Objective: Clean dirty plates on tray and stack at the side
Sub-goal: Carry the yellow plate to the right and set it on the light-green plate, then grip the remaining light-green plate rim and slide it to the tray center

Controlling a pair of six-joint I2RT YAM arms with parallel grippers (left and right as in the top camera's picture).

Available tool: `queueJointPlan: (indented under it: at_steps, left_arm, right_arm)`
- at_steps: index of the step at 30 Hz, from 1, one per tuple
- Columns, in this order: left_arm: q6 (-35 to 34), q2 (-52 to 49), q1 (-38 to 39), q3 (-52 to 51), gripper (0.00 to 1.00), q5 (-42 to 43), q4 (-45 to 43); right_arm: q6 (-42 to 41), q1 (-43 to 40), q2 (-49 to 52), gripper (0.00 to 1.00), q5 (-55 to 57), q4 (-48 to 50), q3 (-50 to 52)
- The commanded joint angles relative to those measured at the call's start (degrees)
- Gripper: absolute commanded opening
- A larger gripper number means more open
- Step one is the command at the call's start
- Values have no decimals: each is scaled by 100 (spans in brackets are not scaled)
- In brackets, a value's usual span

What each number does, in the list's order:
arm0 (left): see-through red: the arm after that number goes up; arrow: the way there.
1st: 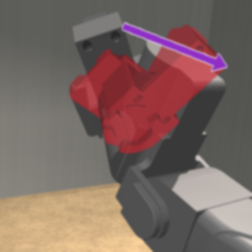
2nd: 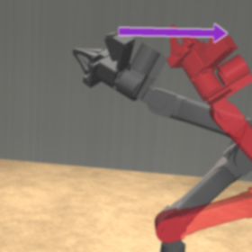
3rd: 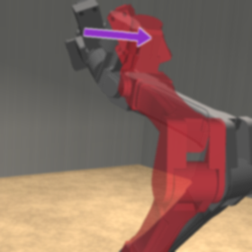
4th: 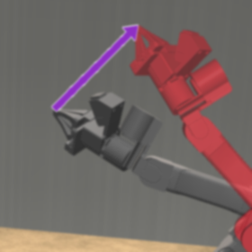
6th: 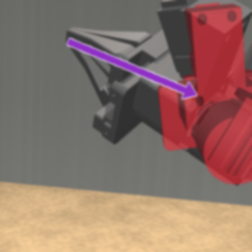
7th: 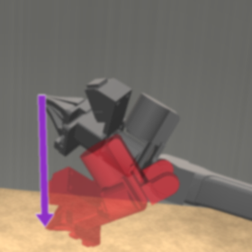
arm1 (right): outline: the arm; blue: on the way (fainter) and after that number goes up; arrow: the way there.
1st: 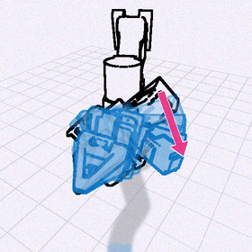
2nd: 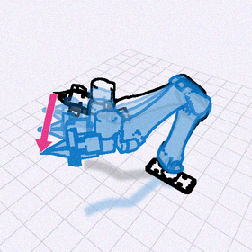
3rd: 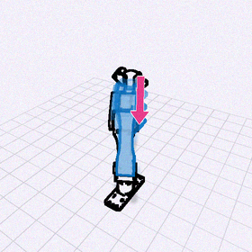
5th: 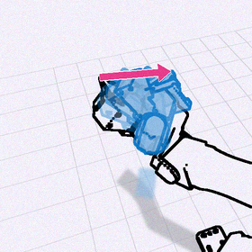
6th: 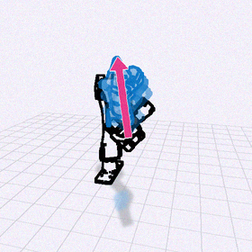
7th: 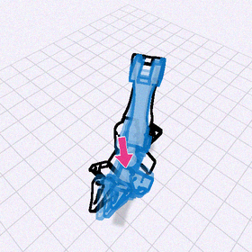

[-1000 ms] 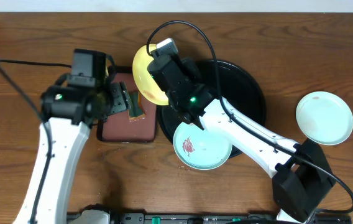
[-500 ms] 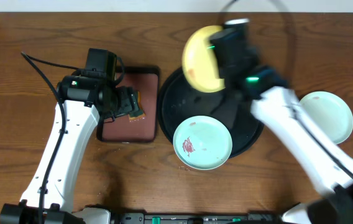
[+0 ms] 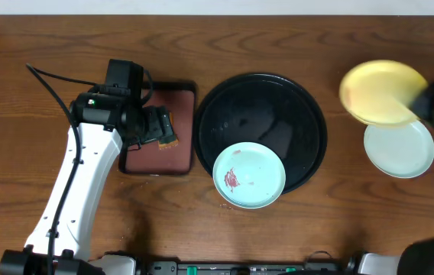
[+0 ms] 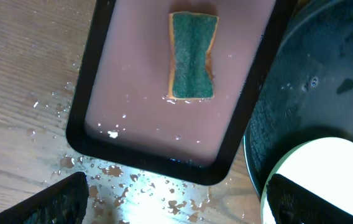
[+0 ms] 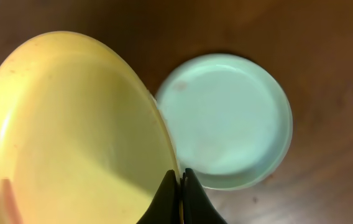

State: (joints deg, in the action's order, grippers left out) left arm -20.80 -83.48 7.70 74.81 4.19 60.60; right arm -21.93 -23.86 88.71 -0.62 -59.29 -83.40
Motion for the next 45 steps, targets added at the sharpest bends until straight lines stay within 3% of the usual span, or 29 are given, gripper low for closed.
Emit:
queueJointPlan:
  at_steps: [1, 6, 11, 13, 15, 17, 23, 28, 31, 36, 40, 45]
  left_arm:
    - [17, 42, -13, 33, 92, -11, 15]
    - [17, 42, -13, 33, 93, -11, 15]
    - [17, 42, -13, 33, 93, -11, 15]
    - [17, 42, -13, 33, 93, -11, 15]
    - [15, 42, -13, 33, 93, -11, 15]
    - [17, 42, -13, 33, 93, -11, 15]
    - [15, 42, -13, 33, 93, -11, 15]
    - [17, 42, -13, 33, 93, -11, 15]
    - [17, 42, -13, 33, 93, -11, 15]
    - [17, 42, -13, 33, 93, -11, 15]
    - [17, 42, -13, 33, 93, -11, 15]
    - [17, 42, -13, 33, 93, -11, 15]
  right_arm:
    - [85, -809, 356, 1, -769, 46, 535]
    - [98, -1709, 780, 1, -876, 957, 1399]
    - [398, -2052, 844, 3, -1217, 1641, 1832]
    - [553, -2044, 833, 32, -1556, 1729, 1823]
    - [763, -1985, 776, 54, -2461, 1742, 1786]
    - [901, -1845, 627, 61, -3220, 1784, 1781]
    - [1421, -671, -313, 59, -3467, 1517, 1784]
    - [1602, 1137, -778, 56, -2496, 918, 1784]
    - [1600, 2221, -658, 54, -1644, 627, 1893]
    - [1541, 3545, -184, 44, -1287, 942, 2441]
    - [1384, 4072, 352, 42, -1093, 1611, 2813]
    - [1561, 4411, 861, 30, -1471, 1980, 2924]
